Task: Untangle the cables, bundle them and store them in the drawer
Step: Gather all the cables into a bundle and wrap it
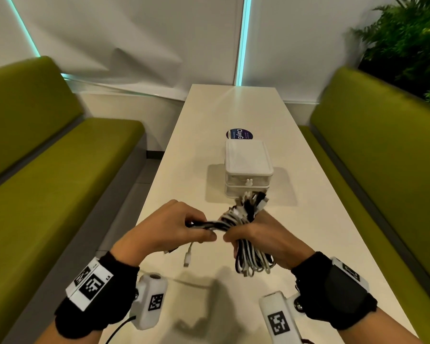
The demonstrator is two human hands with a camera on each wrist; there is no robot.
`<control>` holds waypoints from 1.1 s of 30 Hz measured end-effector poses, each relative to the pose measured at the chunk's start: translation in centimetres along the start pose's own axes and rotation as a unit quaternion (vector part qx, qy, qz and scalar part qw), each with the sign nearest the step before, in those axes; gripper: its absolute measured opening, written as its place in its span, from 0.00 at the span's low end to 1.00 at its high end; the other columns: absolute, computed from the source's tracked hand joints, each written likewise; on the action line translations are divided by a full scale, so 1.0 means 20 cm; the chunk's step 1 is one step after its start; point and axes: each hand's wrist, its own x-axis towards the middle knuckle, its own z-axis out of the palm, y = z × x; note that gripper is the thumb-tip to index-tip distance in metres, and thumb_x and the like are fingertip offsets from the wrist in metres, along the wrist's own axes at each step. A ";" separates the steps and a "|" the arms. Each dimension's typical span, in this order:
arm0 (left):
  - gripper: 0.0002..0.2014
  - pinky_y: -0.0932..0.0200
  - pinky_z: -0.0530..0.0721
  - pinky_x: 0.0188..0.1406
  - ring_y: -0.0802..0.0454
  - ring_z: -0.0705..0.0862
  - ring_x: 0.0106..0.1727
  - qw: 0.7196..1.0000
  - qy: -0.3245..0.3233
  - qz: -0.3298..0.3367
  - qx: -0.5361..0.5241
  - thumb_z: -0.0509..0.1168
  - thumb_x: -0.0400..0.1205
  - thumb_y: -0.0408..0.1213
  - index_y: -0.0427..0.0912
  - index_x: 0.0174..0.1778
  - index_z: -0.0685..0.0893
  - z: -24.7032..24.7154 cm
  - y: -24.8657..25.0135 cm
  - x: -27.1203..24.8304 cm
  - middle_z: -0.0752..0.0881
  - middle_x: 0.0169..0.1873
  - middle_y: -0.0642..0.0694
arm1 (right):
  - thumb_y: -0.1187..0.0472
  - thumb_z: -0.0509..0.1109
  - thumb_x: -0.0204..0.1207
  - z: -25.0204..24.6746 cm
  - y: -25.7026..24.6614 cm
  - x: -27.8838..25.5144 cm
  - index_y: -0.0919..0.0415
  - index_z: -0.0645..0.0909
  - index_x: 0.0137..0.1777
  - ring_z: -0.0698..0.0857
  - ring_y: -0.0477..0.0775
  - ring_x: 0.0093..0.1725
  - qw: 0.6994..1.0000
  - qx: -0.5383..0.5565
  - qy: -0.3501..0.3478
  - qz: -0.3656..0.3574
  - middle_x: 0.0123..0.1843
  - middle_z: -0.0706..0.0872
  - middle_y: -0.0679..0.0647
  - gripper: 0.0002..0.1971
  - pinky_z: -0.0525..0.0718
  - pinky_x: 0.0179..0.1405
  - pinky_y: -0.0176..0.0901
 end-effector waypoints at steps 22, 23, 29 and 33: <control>0.18 0.63 0.72 0.20 0.55 0.71 0.23 0.952 0.176 -0.038 -0.248 0.55 0.86 0.51 0.41 0.40 0.78 0.34 0.07 0.00 0.73 0.23 0.52 | 0.69 0.74 0.72 0.03 0.05 0.01 0.70 0.83 0.41 0.87 0.65 0.38 0.988 0.151 0.026 0.008 0.35 0.84 0.64 0.04 0.86 0.41 0.56; 0.17 0.64 0.72 0.21 0.55 0.71 0.24 0.951 0.183 -0.033 -0.246 0.55 0.87 0.50 0.43 0.39 0.78 0.34 0.07 0.00 0.73 0.23 0.53 | 0.68 0.74 0.72 0.02 0.05 0.01 0.68 0.83 0.41 0.87 0.65 0.38 0.988 0.152 0.019 0.013 0.35 0.84 0.63 0.03 0.86 0.41 0.56; 0.14 0.64 0.71 0.21 0.53 0.69 0.23 0.947 0.209 -0.002 -0.244 0.55 0.89 0.41 0.51 0.36 0.77 0.35 0.09 -0.01 0.71 0.22 0.51 | 0.70 0.73 0.70 0.00 0.03 -0.01 0.64 0.81 0.37 0.84 0.65 0.39 0.980 0.184 -0.048 0.049 0.33 0.81 0.60 0.04 0.83 0.39 0.51; 0.15 0.64 0.71 0.23 0.55 0.72 0.21 0.938 0.227 -0.008 -0.260 0.54 0.88 0.47 0.50 0.39 0.80 0.35 0.12 0.01 0.75 0.22 0.50 | 0.73 0.71 0.70 0.05 0.05 0.00 0.67 0.81 0.37 0.85 0.63 0.36 0.969 0.247 0.006 0.030 0.33 0.81 0.63 0.04 0.84 0.35 0.50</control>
